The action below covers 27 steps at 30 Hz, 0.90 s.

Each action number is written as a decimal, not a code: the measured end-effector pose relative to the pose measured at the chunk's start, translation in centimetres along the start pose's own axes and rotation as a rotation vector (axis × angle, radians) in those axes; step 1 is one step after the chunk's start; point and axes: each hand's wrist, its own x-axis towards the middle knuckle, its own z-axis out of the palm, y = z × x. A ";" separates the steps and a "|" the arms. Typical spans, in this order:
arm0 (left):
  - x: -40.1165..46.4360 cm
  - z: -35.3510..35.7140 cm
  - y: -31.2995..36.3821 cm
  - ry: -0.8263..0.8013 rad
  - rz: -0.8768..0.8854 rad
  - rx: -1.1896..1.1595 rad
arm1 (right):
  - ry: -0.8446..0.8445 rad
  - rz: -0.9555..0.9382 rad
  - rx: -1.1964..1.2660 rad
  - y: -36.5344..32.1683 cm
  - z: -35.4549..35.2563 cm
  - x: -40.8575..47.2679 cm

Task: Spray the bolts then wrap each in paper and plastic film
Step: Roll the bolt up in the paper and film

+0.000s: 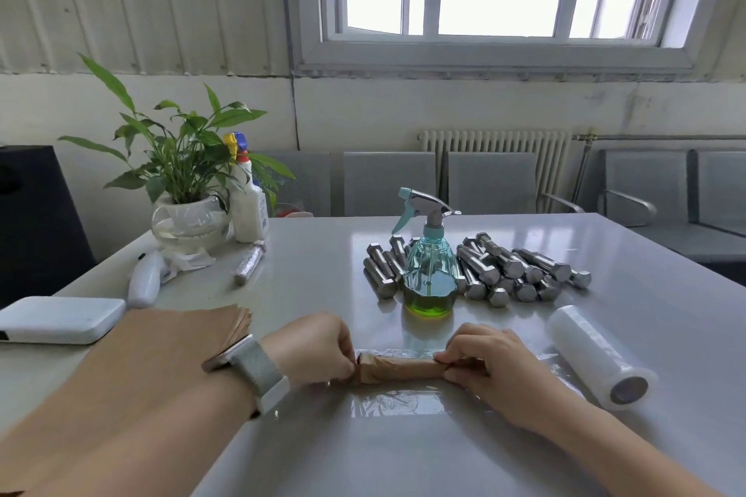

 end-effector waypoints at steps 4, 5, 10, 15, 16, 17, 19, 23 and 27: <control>1.0 -1.3 1.7 -0.149 -0.091 0.051 | -0.010 -0.008 -0.001 0.0 0.0 0.0; 1.2 -1.6 2.0 -0.165 -0.106 0.074 | -0.009 -0.010 0.003 0.0 -0.1 0.0; 0.8 -2.9 2.5 -0.296 -0.209 0.096 | -0.005 -0.016 0.012 0.1 0.0 -0.1; 1.0 -2.4 1.9 -0.366 -0.254 0.011 | -0.008 -0.034 0.010 0.1 0.1 0.0; 1.1 -2.2 1.8 -0.353 -0.245 -0.034 | -0.008 -0.035 0.016 0.2 0.1 0.0; 1.1 -2.1 1.7 -0.334 -0.238 -0.084 | -0.010 -0.034 0.020 0.2 0.0 0.0; 1.0 -1.8 1.7 -0.293 -0.229 -0.208 | -0.014 -0.029 0.027 0.2 0.0 0.0; 0.8 -1.6 1.6 -0.202 -0.201 -0.424 | -0.018 -0.022 0.039 0.2 0.0 -0.1; 0.4 -1.5 1.5 -0.144 -0.215 -0.532 | -0.027 -0.026 0.039 0.2 0.0 -0.1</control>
